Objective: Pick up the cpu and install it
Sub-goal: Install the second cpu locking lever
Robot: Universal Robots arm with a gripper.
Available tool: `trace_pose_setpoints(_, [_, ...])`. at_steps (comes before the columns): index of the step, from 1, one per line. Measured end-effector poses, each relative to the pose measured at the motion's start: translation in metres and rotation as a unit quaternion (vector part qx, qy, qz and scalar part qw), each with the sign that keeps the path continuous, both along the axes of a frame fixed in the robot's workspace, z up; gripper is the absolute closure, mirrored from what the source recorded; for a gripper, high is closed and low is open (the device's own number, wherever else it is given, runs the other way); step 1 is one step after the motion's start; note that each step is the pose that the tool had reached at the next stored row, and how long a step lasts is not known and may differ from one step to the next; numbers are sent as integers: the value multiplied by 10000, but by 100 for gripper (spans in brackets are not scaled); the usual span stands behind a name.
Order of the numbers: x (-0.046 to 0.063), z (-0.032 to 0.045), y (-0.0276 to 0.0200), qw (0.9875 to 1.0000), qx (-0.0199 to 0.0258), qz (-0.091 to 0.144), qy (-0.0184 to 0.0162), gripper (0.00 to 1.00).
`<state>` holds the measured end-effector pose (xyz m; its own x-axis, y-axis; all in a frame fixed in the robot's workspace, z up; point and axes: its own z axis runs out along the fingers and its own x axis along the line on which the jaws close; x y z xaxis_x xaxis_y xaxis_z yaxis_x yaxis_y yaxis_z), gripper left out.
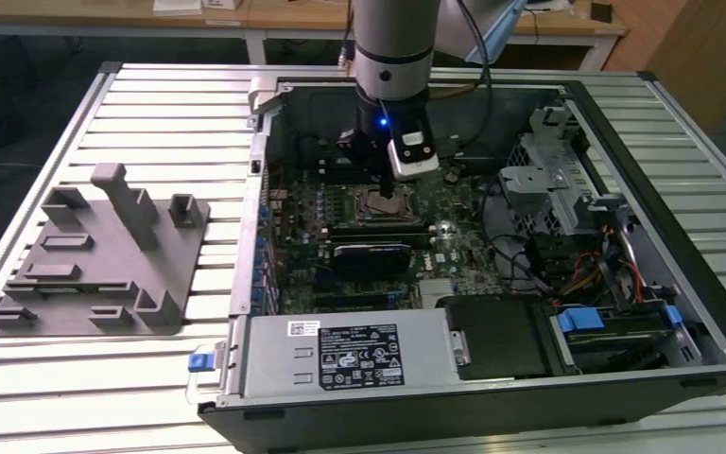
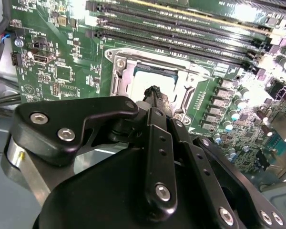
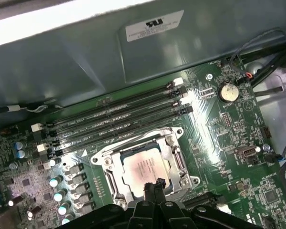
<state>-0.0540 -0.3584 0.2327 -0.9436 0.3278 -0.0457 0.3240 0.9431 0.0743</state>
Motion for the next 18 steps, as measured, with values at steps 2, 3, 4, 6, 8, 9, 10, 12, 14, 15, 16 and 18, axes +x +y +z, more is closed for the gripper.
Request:
trace_pose_setpoints(2, [3, 0, -21, 10000, -1, 0, 0, 89])
trace_pose_setpoints(3, [4, 0, -32, 10000, 0, 0, 0, 89])
trace_pose_setpoints(4, [5, 0, -42, 10000, 0, 0, 0, 89])
trace_pose_setpoints(6, [8, 0, -63, 10000, 0, 0, 0, 89])
trace_pose_setpoints(8, [11, 0, -84, 10000, 0, 0, 0, 89])
trace_pose_setpoints(9, [13, 0, -94, 10000, 0, 0, 0, 89])
trace_pose_setpoints(10, [15, 0, -106, 10000, 0, 0, 0, 89])
trace_pose_setpoints(12, [18, 0, -127, 10000, 0, 0, 0, 89])
trace_pose_setpoints(14, [20, 0, -148, 10000, 0, 0, 0, 89])
trace_pose_setpoints(15, [22, 0, -159, 10000, 0, 0, 0, 89])
trace_pose_setpoints(16, [23, 0, -169, 10000, 0, 0, 0, 89])
trace_pose_setpoints(18, [25, 0, -191, 10000, 0, 0, 0, 89])
